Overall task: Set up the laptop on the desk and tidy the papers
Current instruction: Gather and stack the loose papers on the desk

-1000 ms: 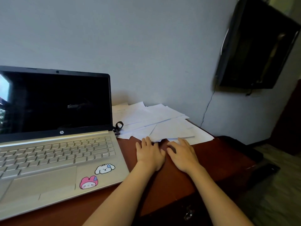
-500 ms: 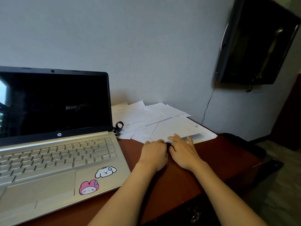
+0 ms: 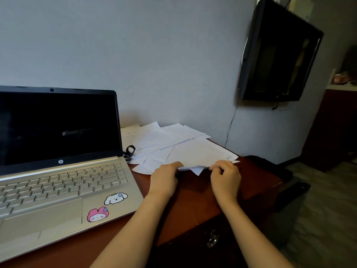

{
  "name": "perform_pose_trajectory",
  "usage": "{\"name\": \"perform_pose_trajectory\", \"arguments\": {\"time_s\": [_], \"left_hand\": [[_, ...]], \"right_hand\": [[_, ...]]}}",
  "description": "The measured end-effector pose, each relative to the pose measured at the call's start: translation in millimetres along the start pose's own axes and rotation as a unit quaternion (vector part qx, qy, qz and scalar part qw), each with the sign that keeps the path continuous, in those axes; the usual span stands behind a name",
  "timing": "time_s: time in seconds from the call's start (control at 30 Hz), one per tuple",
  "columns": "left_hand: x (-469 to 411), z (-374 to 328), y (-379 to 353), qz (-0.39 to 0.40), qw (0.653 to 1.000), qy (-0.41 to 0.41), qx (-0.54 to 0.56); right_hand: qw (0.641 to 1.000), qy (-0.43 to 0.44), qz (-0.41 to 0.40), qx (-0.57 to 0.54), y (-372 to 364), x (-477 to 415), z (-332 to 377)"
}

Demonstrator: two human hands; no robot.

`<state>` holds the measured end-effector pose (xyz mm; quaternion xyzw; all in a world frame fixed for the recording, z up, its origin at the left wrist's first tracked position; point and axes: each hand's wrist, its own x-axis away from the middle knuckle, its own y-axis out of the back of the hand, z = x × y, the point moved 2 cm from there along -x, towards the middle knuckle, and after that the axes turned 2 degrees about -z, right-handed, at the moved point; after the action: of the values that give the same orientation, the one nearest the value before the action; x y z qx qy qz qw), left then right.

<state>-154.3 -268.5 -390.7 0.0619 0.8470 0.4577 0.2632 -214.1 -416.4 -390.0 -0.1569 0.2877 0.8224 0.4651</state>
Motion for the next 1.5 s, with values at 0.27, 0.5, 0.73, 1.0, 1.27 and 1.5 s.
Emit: {"name": "perform_pose_trajectory", "arguments": {"time_s": [0.27,0.5,0.73,1.0,1.27,1.5], "left_hand": [[20,-25,-5,0.091,0.971,-0.217,-0.044],[25,-7,6,0.02,0.994,-0.069,-0.086],[34,-13,7,0.048,0.985,-0.048,-0.156],[55,-34,8,0.081,0.97,-0.145,-0.177],[51,-13,12,0.035,0.992,-0.014,0.121],[47,-3,0,0.13,0.989,0.063,-0.037]], "right_hand": [[0.875,-0.398,0.082,-0.263,10,-13,-33],[0.943,-0.321,0.06,-0.064,25,-3,-30],[0.962,-0.268,-0.027,0.054,74,-4,-31],[0.966,-0.258,-0.005,-0.009,83,-3,-21],[0.953,-0.24,0.18,0.041,68,25,21],[0.851,-0.323,0.414,-0.021,52,58,30]]}}
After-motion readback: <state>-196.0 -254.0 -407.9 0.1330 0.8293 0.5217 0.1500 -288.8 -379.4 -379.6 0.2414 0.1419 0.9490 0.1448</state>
